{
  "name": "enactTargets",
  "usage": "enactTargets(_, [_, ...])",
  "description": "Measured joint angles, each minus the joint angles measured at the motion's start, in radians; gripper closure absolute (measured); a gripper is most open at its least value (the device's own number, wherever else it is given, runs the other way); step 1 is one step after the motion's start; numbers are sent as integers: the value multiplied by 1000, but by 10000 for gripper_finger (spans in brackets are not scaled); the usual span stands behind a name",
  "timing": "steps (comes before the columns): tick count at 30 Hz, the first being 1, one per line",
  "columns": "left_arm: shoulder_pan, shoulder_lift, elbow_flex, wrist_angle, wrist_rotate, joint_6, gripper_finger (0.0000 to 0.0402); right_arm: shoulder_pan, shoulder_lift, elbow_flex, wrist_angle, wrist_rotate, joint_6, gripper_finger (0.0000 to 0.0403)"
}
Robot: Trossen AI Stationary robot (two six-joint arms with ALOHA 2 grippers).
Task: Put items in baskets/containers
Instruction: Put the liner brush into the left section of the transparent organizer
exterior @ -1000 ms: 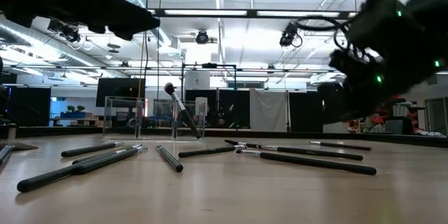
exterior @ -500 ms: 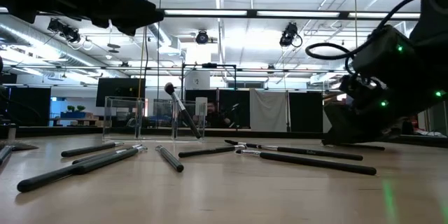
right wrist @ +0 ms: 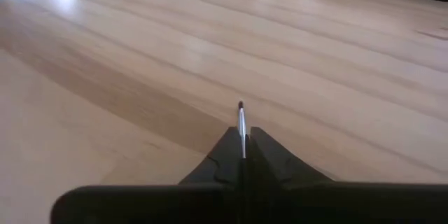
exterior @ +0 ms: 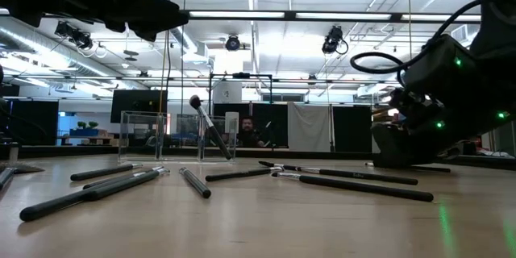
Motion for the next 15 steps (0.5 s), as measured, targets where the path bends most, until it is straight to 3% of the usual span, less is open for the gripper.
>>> enactTargets(6, [-1,0,0,-5,5,-11,225,-4,8,-7,237,-60,-170,393])
enactTargets(11, [-1,0,-1,-107,69,-82,225,-18,5,3,581,-288,-395,392])
enactTargets(15, [0,27,-2,-123,79,-105,225,-38,3,70,748,-471,-557,392])
